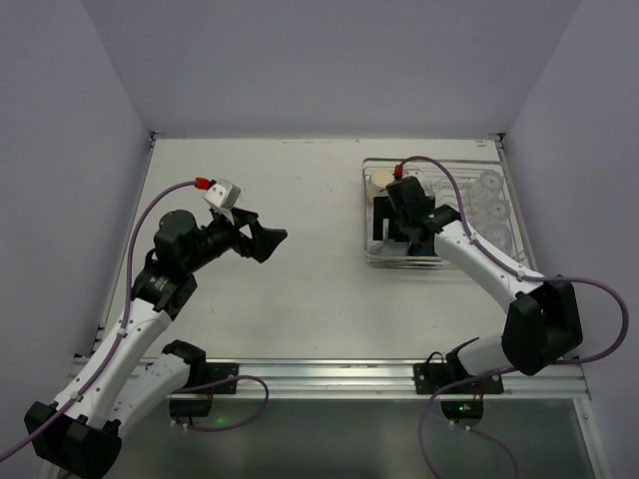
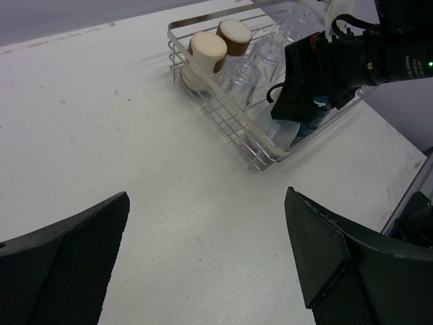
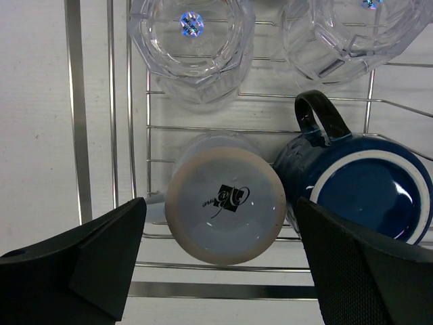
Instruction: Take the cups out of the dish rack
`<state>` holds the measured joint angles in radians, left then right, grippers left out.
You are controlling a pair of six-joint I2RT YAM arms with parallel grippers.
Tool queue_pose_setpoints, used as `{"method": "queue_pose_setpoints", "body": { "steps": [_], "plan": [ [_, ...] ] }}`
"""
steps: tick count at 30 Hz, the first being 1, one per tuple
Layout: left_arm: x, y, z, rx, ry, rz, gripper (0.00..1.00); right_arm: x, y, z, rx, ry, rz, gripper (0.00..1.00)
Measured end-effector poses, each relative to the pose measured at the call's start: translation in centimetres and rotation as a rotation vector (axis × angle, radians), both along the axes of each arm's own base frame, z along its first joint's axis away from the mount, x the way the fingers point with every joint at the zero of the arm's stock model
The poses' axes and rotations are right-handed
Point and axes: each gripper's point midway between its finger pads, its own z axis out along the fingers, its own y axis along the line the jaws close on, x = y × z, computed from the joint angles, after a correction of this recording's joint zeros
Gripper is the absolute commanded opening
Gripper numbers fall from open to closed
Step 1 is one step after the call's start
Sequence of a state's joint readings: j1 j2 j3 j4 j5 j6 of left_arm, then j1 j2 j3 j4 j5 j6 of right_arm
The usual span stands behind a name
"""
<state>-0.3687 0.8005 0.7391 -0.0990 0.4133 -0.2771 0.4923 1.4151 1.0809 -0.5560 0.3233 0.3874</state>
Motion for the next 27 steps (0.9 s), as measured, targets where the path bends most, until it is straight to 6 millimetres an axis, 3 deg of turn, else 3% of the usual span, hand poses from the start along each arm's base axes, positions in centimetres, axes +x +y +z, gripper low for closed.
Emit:
{"method": "queue_pose_setpoints", "body": {
  "steps": [8, 20, 22, 26, 27],
  "plan": [
    [0.0, 0.0, 0.0, 0.001, 0.001, 0.000, 1.00, 1.3, -0.1, -0.6, 0.011, -0.012, -0.024, 0.81],
    [0.1, 0.0, -0.2, 0.003, 0.006, 0.003, 1.00, 2.0, 0.2, -1.9, 0.010, 0.002, -0.034, 0.79],
    [0.2, 0.0, -0.2, 0.003, 0.007, 0.005, 1.00, 2.0, 0.2, -2.0, 0.011, 0.001, -0.037, 0.67],
    [0.2, 0.0, -0.3, 0.003, 0.009, 0.005, 1.00, 2.2, 0.0, -2.0, 0.010, -0.007, -0.052, 0.58],
    [0.2, 0.0, -0.3, 0.004, 0.009, 0.005, 1.00, 2.2, -0.1, -2.0, 0.010, -0.010, -0.056, 0.50]
  ]
}}
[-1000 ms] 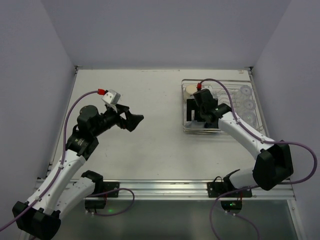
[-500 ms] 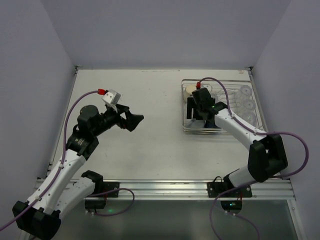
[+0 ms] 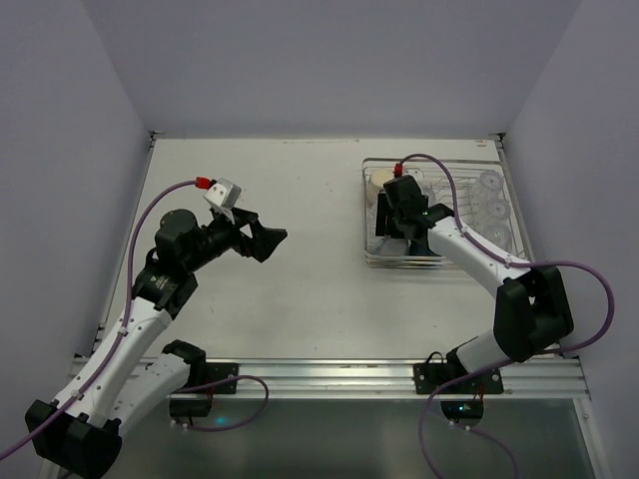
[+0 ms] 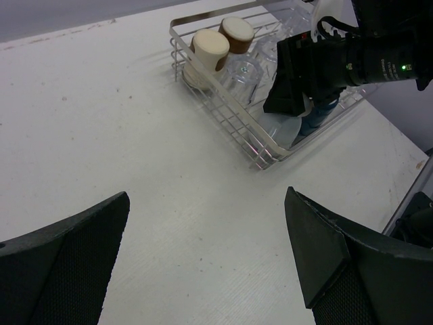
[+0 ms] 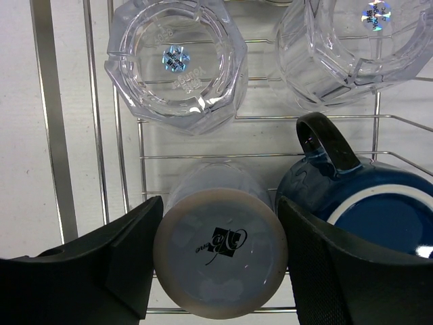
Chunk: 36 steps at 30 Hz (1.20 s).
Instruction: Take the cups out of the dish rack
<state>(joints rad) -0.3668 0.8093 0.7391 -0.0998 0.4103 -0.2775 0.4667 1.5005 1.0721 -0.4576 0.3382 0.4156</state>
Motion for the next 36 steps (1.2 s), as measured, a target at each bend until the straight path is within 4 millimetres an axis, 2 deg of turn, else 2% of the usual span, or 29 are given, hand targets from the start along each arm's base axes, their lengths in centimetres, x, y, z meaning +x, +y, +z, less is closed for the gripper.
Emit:
{"method": "queue_pose_setpoints", "body": {
  "steps": [2, 4, 5, 7, 9, 17, 22, 27, 30, 36],
  "plan": [
    [0.0, 0.0, 0.0, 0.000, 0.000, 0.000, 1.00, 0.1, -0.1, 0.1, -0.001, -0.006, -0.008, 0.34],
    [0.0, 0.0, 0.0, 0.000, 0.000, 0.000, 1.00, 0.0, -0.1, 0.1, -0.002, -0.011, -0.010, 0.30],
    [0.0, 0.0, 0.0, 0.000, 0.000, 0.001, 1.00, -0.1, -0.2, 0.1, -0.001, -0.013, -0.010, 0.24],
    [0.1, 0.0, -0.1, 0.002, 0.003, 0.003, 1.00, -0.3, -0.3, 0.3, 0.000, -0.018, -0.012, 0.23],
    [0.2, 0.0, -0.3, 0.004, 0.009, 0.003, 1.00, -0.5, -0.4, 0.8, 0.009, -0.034, -0.013, 0.17],
    [0.6, -0.4, -1.4, 0.001, 0.065, -0.001, 1.00, -0.5, -0.7, 6.4, 0.081, -0.196, -0.023, 0.11],
    [0.4, -1.2, -2.0, -0.027, 0.117, -0.035, 1.00, -0.4, -0.7, 7.9, 0.105, -0.243, -0.029, 0.08],
    [0.0, -3.2, -1.9, -0.118, 0.193, -0.131, 1.00, -0.7, -0.6, 9.3, 0.178, -0.286, -0.032, 0.04],
    [-0.3, -4.4, -1.4, -0.194, 0.209, -0.188, 0.95, -0.9, -0.6, 10.5, 0.260, -0.320, -0.037, 0.03],
    [-1.5, -7.1, -2.1, -0.303, 0.281, -0.279, 0.85, -1.0, -0.4, 12.8, 0.437, -0.391, -0.057, 0.01]
  ]
}}
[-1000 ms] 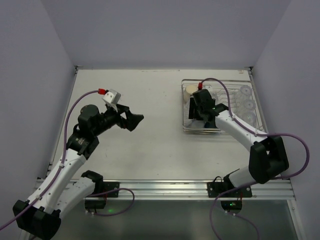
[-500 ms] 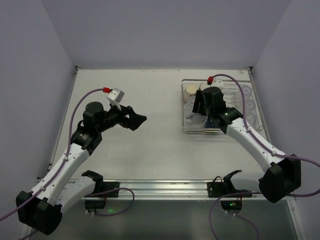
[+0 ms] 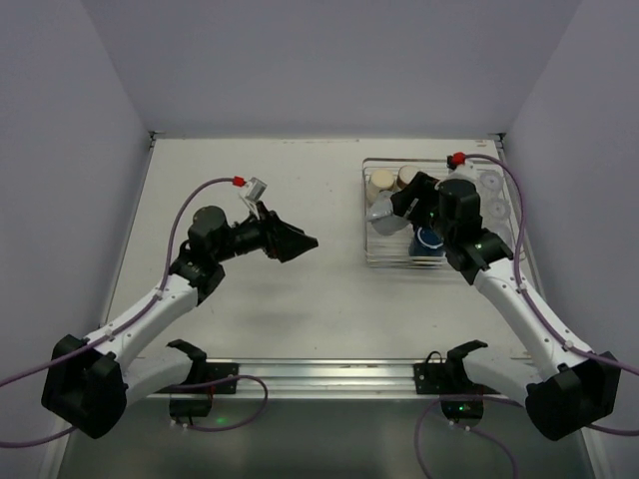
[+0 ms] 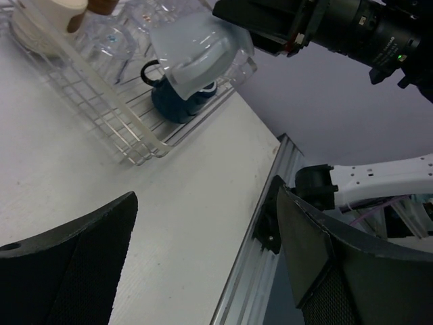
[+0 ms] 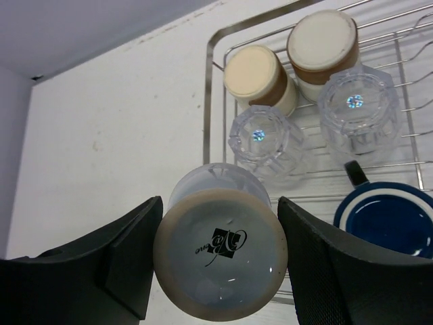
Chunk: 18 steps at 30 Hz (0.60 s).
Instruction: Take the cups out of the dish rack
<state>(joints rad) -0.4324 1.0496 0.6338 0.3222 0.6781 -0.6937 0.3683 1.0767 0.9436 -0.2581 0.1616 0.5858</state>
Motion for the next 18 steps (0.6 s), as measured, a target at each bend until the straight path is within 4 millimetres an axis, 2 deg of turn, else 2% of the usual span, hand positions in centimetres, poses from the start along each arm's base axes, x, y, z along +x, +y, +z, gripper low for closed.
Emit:
{"method": "queue_pose_setpoints", "body": {
  "steps": [5, 8, 14, 18],
  "plan": [
    [-1.7, -4.0, 0.3, -0.048, -0.011, -0.112, 0.82, -0.4, 1.0, 1.8, 0.136, -0.046, 0.025, 0.00],
    [-2.0, -6.0, 0.1, -0.055, -0.020, -0.153, 0.80, -0.7, 1.3, 2.9, 0.220, -0.070, 0.036, 0.00],
    [-0.3, -8.9, 0.1, -0.077, -0.059, -0.152, 0.77, -1.0, 2.0, 4.4, 0.352, -0.090, 0.065, 0.00],
    [0.6, -11.1, 1.4, -0.092, -0.122, -0.155, 0.74, -1.3, 2.8, 5.2, 0.419, -0.094, 0.101, 0.00]
  ]
}}
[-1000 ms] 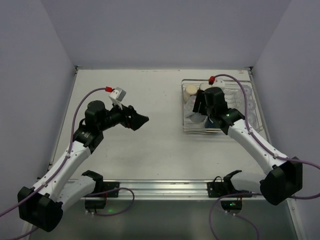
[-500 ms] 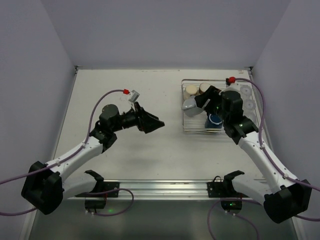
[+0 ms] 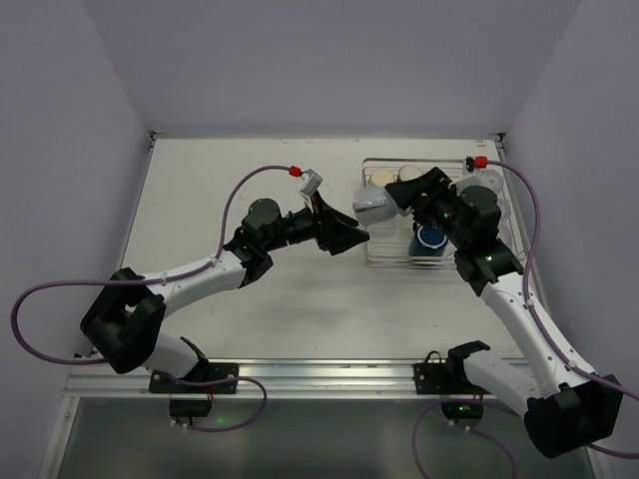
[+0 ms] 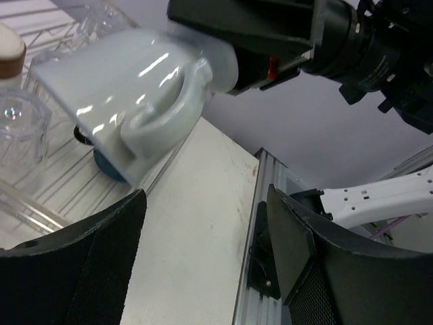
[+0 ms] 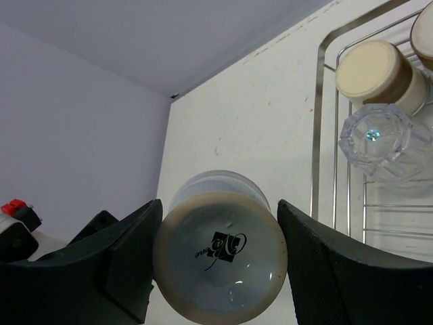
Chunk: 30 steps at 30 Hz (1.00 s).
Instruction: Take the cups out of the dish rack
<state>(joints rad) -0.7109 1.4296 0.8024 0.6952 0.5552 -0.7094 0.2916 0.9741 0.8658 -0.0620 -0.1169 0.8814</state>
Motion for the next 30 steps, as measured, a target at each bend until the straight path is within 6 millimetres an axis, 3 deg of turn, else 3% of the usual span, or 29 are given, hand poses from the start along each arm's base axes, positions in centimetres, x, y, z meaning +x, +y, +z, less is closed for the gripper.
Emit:
{"method": "queue_pose_setpoints", "body": {
  "steps": [4, 7, 9, 11, 21, 30],
  "plan": [
    [0.6, -1.6, 1.4, -0.019, -0.067, 0.013, 0.73, -0.4, 0.6, -0.1, 0.057, 0.009, 0.035, 0.00],
    [1.3, -1.7, 1.5, -0.022, -0.093, 0.044, 0.72, -0.6, 0.7, -0.3, 0.088, 0.018, 0.047, 0.00],
    [1.7, -1.7, 1.5, -0.021, -0.107, 0.063, 0.63, -0.7, 0.8, -0.3, 0.111, 0.023, 0.051, 0.00],
    [1.8, -1.7, 1.5, -0.019, -0.116, 0.067, 0.63, -0.7, 0.9, -0.4, 0.131, 0.026, 0.059, 0.00],
    [0.5, -1.2, 2.8, -0.025, -0.181, 0.035, 0.84, -0.7, 0.6, 0.2, 0.157, 0.017, 0.044, 0.00],
    [-1.0, 0.0, 1.4, 0.063, -0.208, 0.005, 0.87, -0.4, -0.2, 0.1, 0.155, 0.017, 0.018, 0.00]
  ]
}}
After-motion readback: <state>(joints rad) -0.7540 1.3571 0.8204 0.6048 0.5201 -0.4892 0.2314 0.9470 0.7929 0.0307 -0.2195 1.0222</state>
